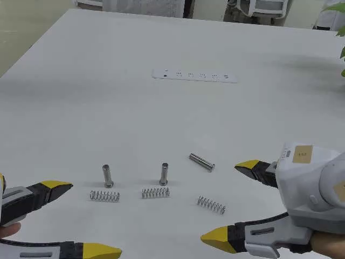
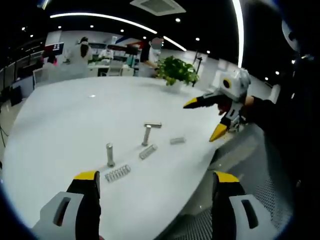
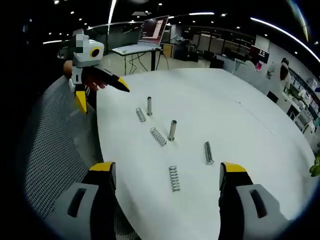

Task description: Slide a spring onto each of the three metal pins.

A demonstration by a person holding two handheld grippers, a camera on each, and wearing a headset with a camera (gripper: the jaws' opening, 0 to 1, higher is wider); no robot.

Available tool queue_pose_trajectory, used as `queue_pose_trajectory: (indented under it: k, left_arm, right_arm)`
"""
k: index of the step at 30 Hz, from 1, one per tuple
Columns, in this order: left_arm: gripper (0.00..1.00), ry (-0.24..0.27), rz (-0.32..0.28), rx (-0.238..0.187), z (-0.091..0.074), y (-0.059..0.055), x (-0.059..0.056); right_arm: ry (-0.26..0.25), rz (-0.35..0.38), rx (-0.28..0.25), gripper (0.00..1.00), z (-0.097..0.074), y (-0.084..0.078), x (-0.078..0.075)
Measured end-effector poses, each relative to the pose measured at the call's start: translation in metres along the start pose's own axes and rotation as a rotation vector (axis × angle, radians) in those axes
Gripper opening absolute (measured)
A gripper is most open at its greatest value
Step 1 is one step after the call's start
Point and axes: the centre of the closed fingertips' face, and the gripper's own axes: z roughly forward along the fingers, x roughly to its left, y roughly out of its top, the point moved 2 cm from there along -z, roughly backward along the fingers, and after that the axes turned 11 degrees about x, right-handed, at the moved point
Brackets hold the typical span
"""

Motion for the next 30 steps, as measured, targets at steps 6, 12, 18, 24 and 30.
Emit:
queue_pose_trajectory:
  k: [6,12,18,24,30]
  left_arm:
    - [0.89,0.002,0.001,0.0,0.0,0.0,0.0002]
    - [0.89,0.002,0.003,0.001,0.0001,-0.0002,0.0003]
    - [0.88,0.002,0.005,0.003,0.0001,-0.0006,0.0003]
    - [0.88,0.004,0.011,0.007,0.0002,-0.0008,0.0001]
    - [0.88,0.004,0.011,0.009,-0.0001,-0.0011,0.0]
  right_arm:
    - [0.0,-0.003,0.002,0.83,0.0003,-0.0001,0.0002]
    - [0.0,-0.004,0.004,0.83,0.0,-0.0004,0.0003]
    - [0.0,-0.009,0.008,0.83,-0.0003,-0.0006,0.0003]
    - [0.0,-0.014,0.018,0.82,0.0002,-0.0017,0.0011]
    - [0.0,-0.019,0.019,0.82,-0.0003,-0.0013,0.0012]
